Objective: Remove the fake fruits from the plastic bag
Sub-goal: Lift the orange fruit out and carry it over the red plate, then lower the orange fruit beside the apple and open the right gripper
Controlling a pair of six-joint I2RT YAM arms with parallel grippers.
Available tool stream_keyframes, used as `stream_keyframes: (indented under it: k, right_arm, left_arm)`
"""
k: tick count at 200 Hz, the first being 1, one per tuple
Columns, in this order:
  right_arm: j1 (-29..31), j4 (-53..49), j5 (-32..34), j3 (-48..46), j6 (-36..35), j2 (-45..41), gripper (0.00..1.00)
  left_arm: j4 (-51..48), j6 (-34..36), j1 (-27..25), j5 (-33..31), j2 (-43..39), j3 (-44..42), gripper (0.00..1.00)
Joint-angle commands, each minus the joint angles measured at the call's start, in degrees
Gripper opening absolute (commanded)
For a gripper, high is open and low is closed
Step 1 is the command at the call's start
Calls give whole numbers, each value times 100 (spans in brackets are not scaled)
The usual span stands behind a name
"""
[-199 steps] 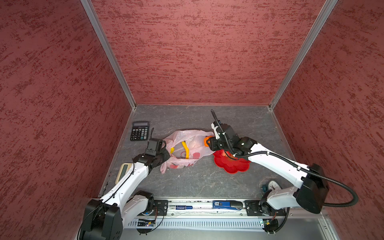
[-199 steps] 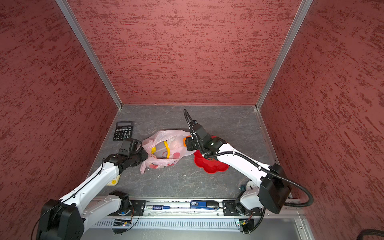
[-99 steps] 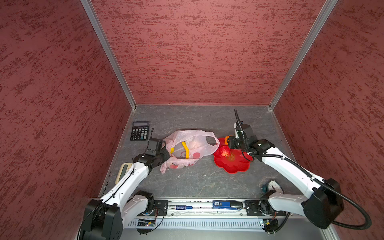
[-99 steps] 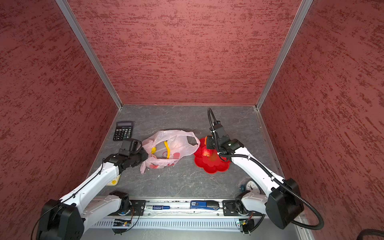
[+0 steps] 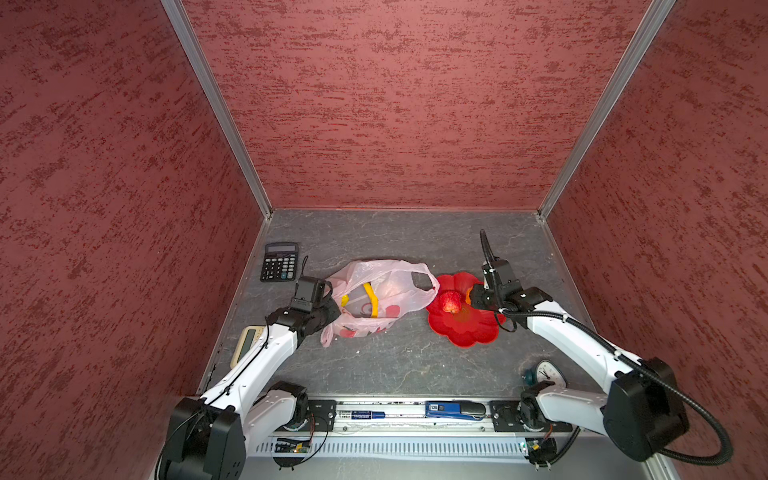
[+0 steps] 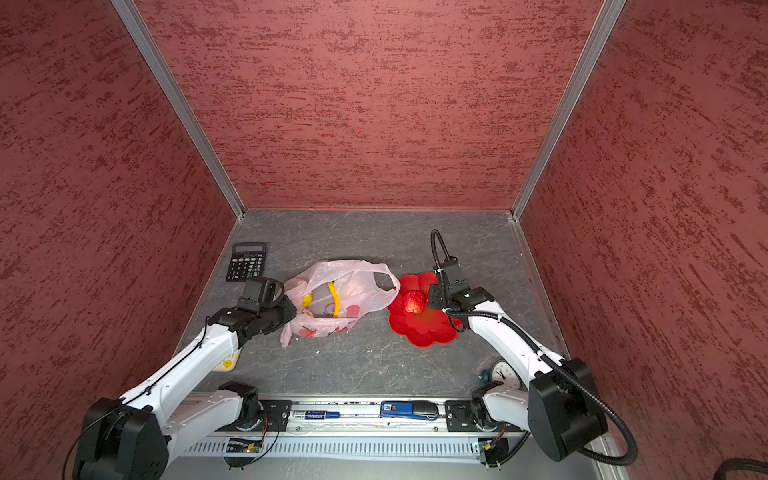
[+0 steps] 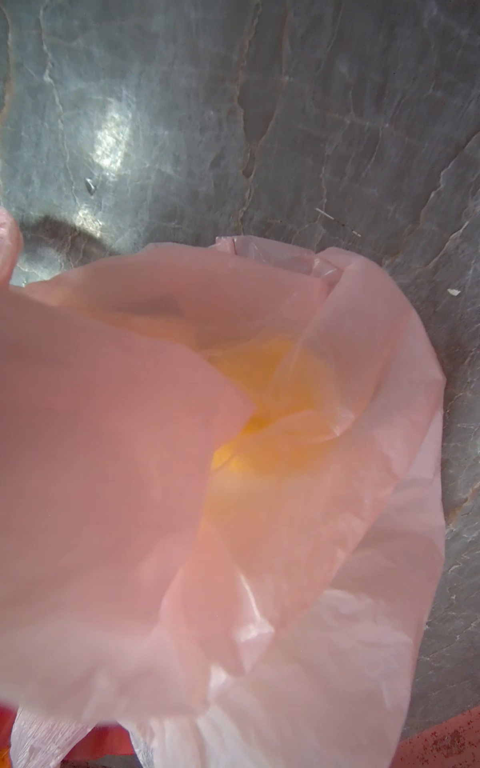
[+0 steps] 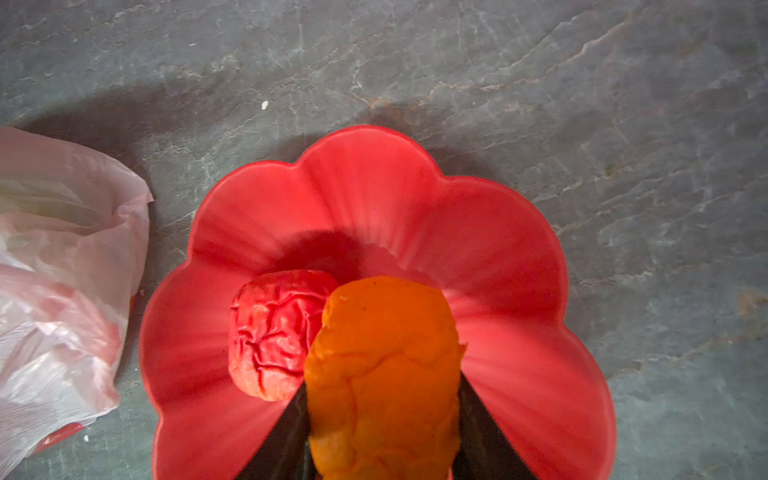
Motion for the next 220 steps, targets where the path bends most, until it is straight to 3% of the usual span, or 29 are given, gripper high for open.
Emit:
stream_keyframes:
  k: [1, 149, 220]
  right_arm:
    - [-125, 315, -93, -131, 1, 84, 27]
    - [-294, 957, -501, -504, 15, 756, 29]
    - [-329, 1048, -519, -554, 6, 859, 42]
  left_arm:
    - [95, -28, -14, 52, 43, 19, 25]
    - [147, -28, -37, 48, 190, 50, 25]
    - [162, -32, -45, 53, 210, 57, 25]
